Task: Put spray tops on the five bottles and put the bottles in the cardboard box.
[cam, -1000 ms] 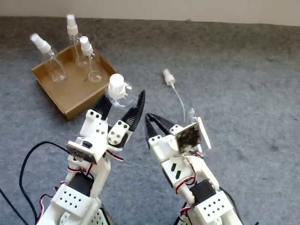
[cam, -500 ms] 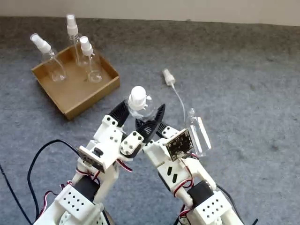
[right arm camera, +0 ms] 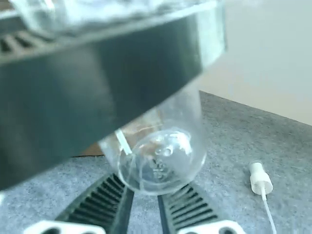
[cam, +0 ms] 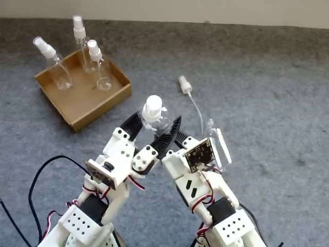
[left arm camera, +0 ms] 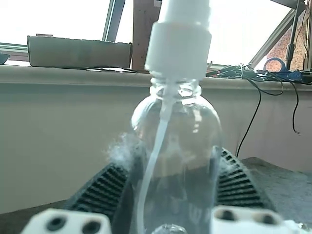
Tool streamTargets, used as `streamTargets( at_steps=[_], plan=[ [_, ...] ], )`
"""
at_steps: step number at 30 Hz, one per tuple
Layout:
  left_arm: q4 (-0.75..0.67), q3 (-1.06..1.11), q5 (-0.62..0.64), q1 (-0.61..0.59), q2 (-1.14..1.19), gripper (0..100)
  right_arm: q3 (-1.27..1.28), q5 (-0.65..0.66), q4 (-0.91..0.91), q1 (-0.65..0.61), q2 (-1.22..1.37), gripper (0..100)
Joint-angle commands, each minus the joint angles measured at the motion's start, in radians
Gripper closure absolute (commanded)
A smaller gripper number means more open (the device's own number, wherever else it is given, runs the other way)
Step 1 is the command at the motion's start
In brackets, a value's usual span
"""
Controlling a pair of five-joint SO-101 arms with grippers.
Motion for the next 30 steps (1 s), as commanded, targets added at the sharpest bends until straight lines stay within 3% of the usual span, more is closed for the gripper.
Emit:
streamTargets(
  at_steps=[1, 12, 30],
  plan=[
    [0.060, 0.025, -0.006, 0.044, -0.002, 94, 0.117, 0.003, -0.028, 0.064, -0.015, 99.4],
    [0.141, 0.025, -0.002, 0.053, -0.002, 94, 0.119, 0.003, -0.082, 0.128, -0.015, 99.4],
    [0.141, 0.024, -0.006, 0.042, -0.002, 94, 0.120, 0.003, -0.051, 0.196, -0.012, 99.4]
  ],
)
